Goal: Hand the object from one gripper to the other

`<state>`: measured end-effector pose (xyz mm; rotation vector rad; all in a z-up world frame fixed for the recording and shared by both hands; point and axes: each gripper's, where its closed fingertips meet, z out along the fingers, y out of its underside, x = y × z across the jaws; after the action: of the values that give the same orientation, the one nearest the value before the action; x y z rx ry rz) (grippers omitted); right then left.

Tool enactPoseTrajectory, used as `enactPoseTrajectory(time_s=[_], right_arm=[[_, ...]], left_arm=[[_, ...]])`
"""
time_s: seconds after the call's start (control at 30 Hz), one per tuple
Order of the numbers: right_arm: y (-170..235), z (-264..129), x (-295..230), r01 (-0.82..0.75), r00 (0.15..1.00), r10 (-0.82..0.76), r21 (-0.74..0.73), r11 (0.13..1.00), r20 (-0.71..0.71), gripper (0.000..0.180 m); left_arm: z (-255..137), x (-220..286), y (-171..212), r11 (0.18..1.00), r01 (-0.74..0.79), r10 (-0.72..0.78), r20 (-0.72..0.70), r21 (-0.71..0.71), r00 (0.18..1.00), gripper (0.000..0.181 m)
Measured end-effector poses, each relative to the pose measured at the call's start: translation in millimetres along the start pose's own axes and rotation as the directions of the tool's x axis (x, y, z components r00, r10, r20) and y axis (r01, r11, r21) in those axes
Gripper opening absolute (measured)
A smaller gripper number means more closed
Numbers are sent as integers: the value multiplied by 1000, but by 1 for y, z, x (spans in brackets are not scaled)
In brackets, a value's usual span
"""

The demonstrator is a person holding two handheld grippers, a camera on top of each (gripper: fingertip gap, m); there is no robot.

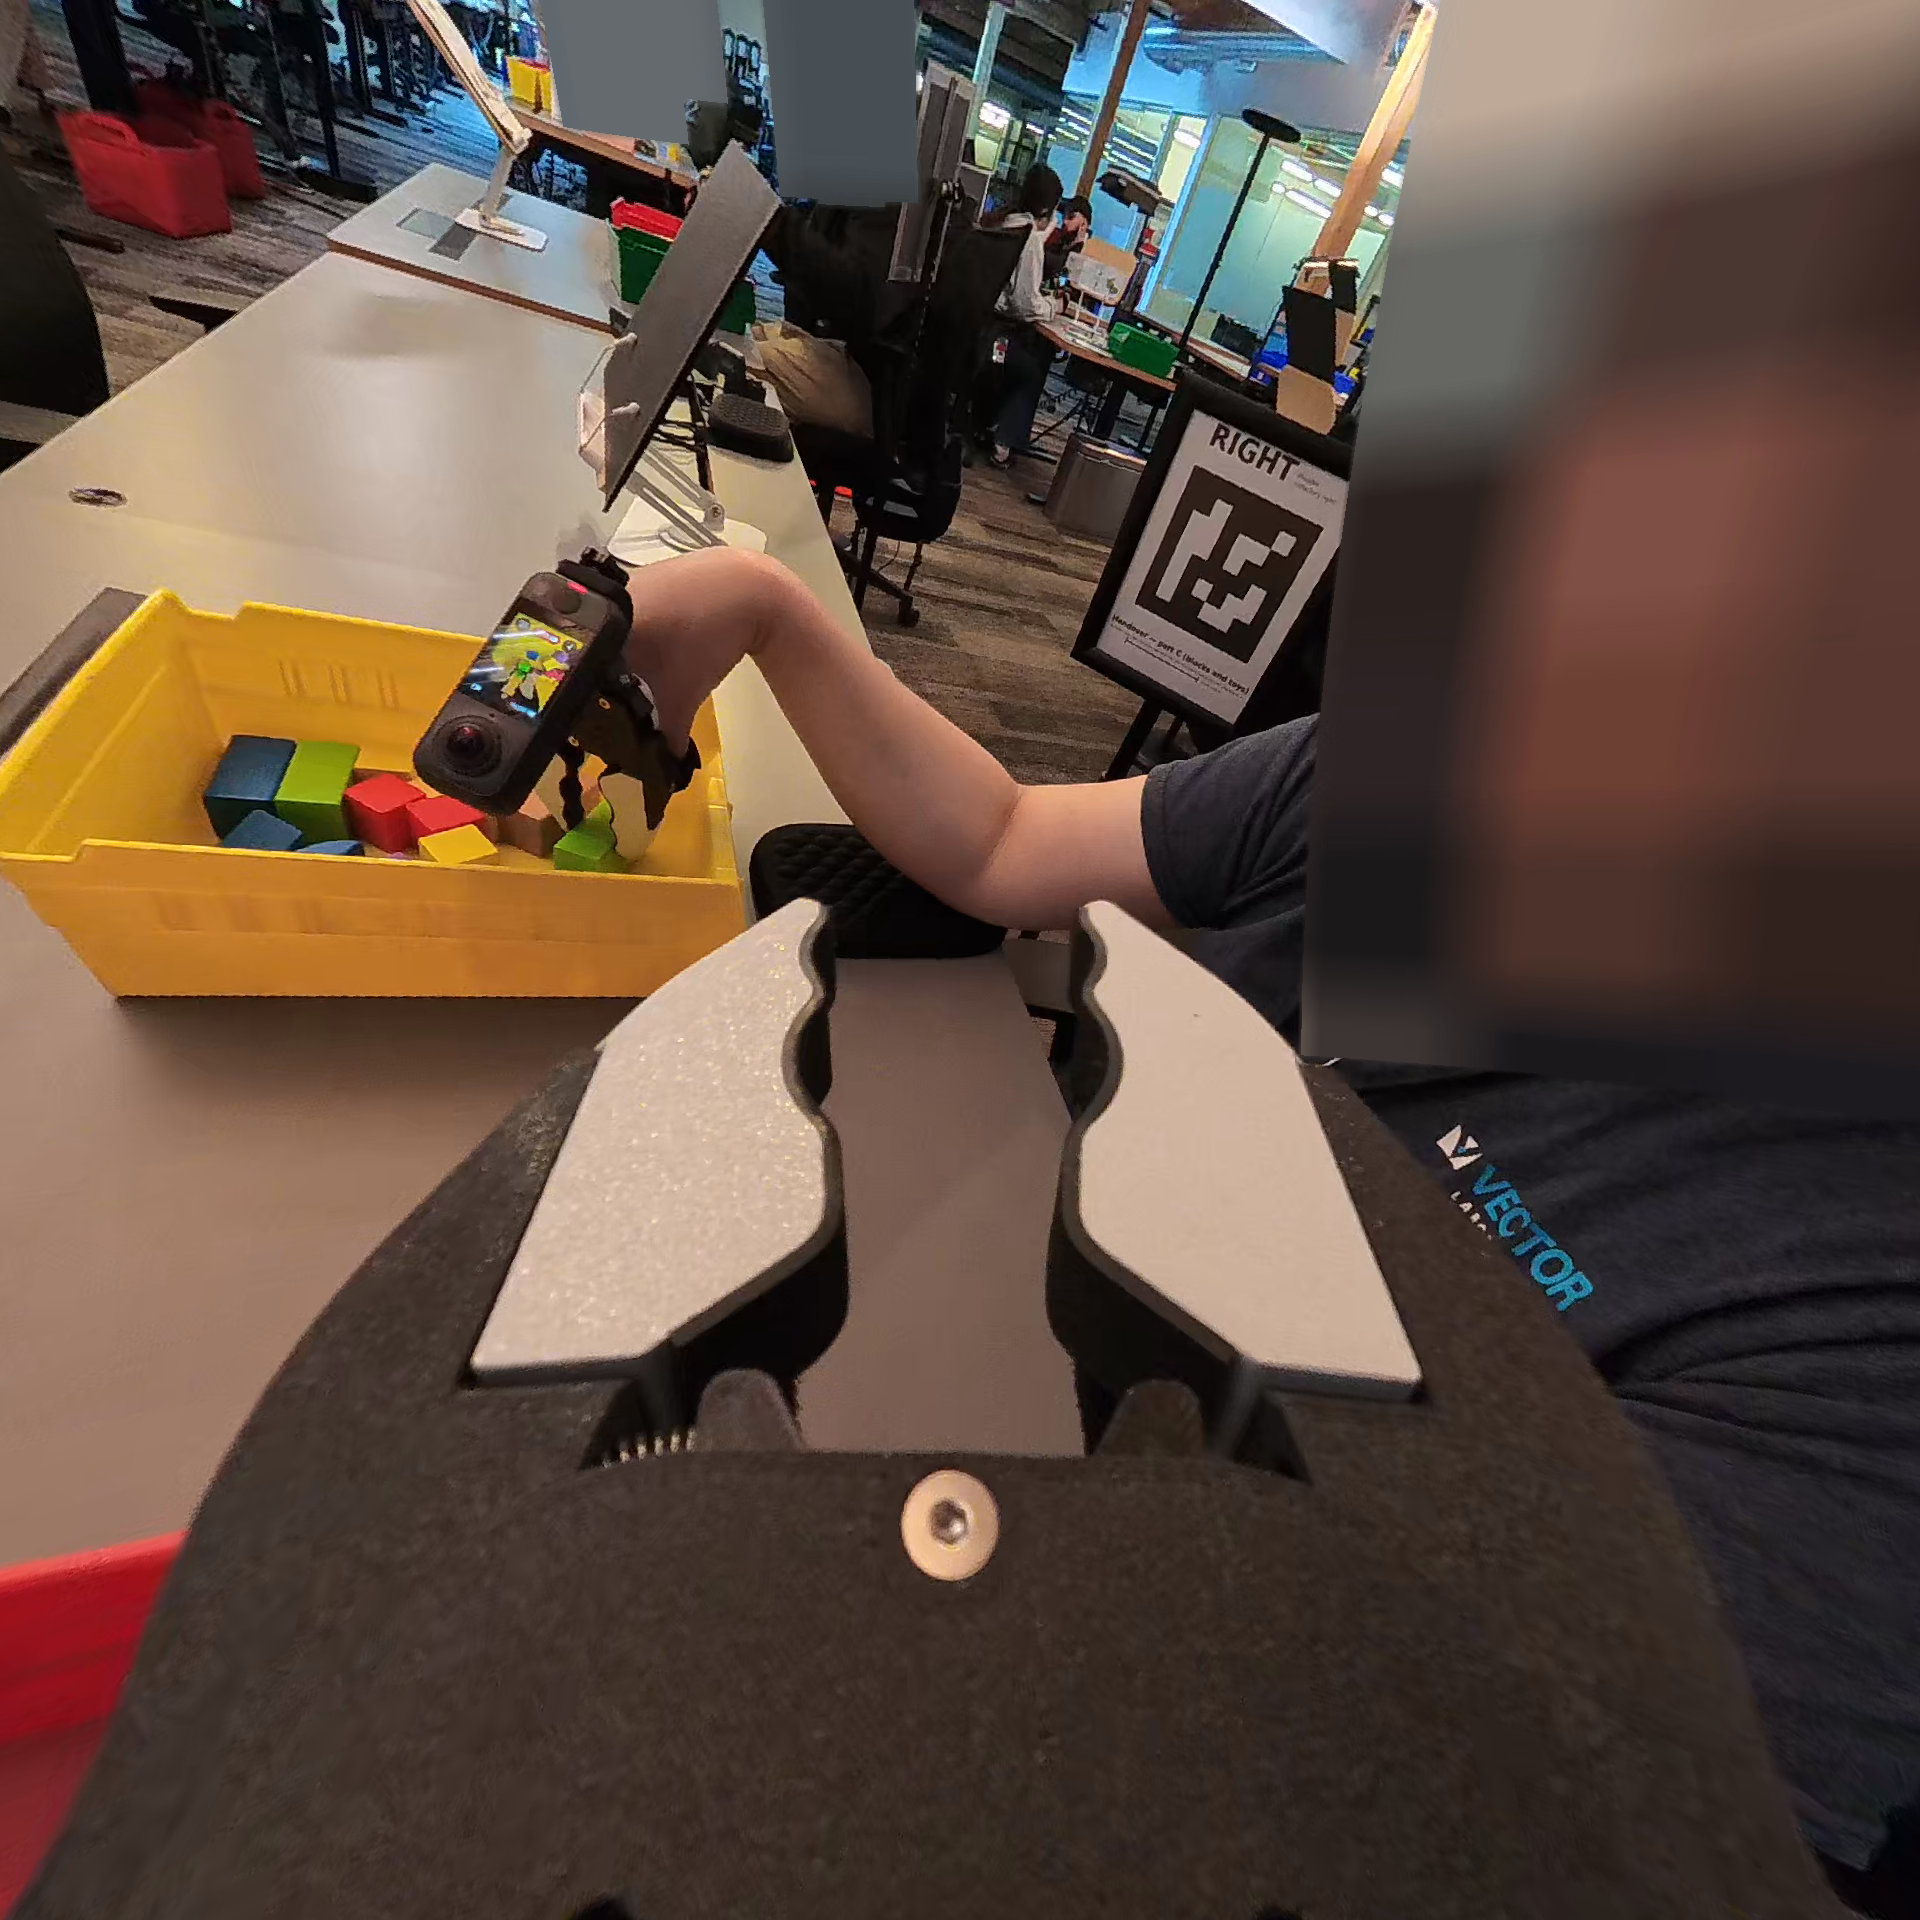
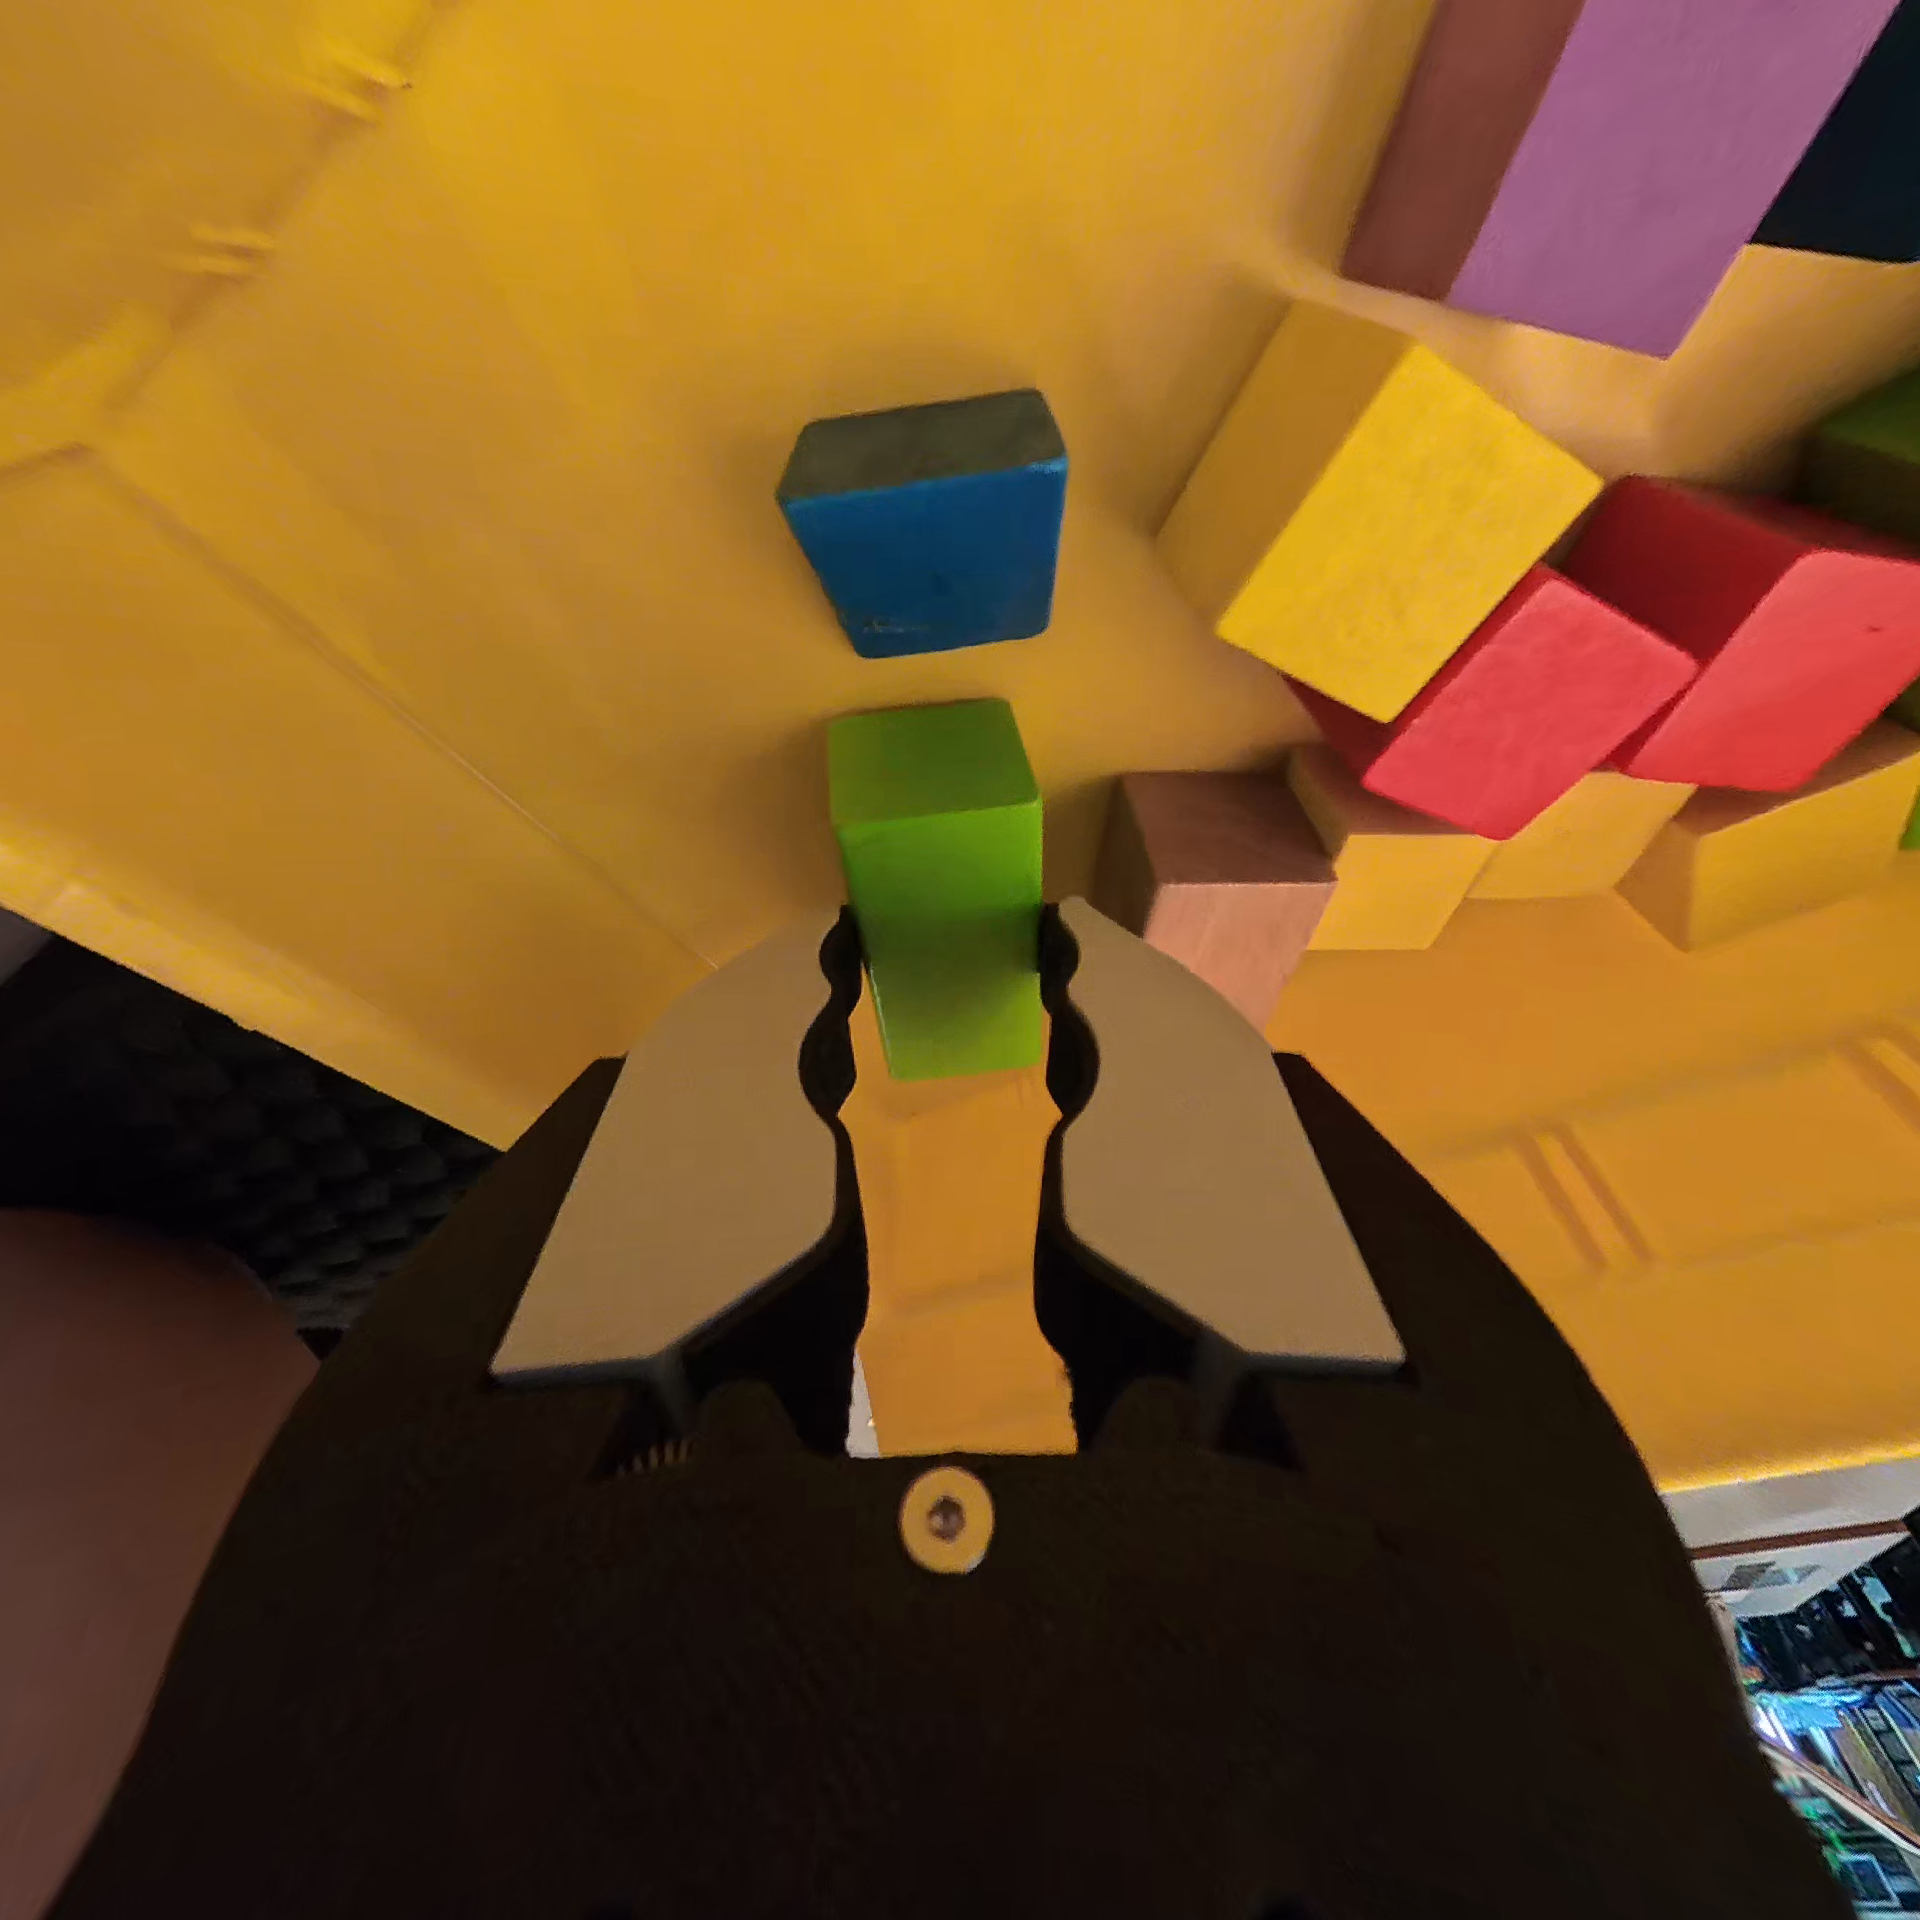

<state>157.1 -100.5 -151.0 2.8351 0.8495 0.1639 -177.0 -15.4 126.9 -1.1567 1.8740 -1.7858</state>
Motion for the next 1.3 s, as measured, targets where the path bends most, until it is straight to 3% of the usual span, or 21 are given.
enactPoseTrajectory(time_s=[0.3, 0.4, 0.47, 0.67, 0.83, 1.03, 1.13, 1.3], right_arm=[[-2, -8, 1, -57, 998, 57, 71, 996, 7, 35], [-2, -18, 0, -52, 999, 53, 115, 992, -9, 35], [1, -27, 1, -49, 998, 56, 147, 988, -38, 35], [4, -78, 8, -4, 977, 78, 346, 938, -199, 35], [9, -105, 16, 31, 941, 115, 418, 908, -319, 35], [6, -102, 14, 49, 941, 90, 395, 917, -325, 35], [6, -99, 14, 52, 943, 81, 381, 923, -324, 35], [7, -97, 13, 48, 945, 79, 373, 927, -318, 35]], left_arm=[[-8, -6, 1, 1000, -10, 10, 65, -1, 998, 45], [-21, -14, -4, 999, -31, 26, 144, 37, 989, 47], [-36, -34, -7, 996, -63, 42, 292, 62, 956, 50], [-106, -106, 3, 976, -206, 83, 757, 70, 648, 49], [-150, -162, 54, 988, 106, -147, 892, 112, 427, 49], [-192, -230, 140, 908, 413, -101, 993, 71, 52, 66], [-198, -248, 179, 831, 549, -86, 996, 87, -27, 70], [-200, -261, 204, 793, 595, -111, 991, 133, -74, 80]])
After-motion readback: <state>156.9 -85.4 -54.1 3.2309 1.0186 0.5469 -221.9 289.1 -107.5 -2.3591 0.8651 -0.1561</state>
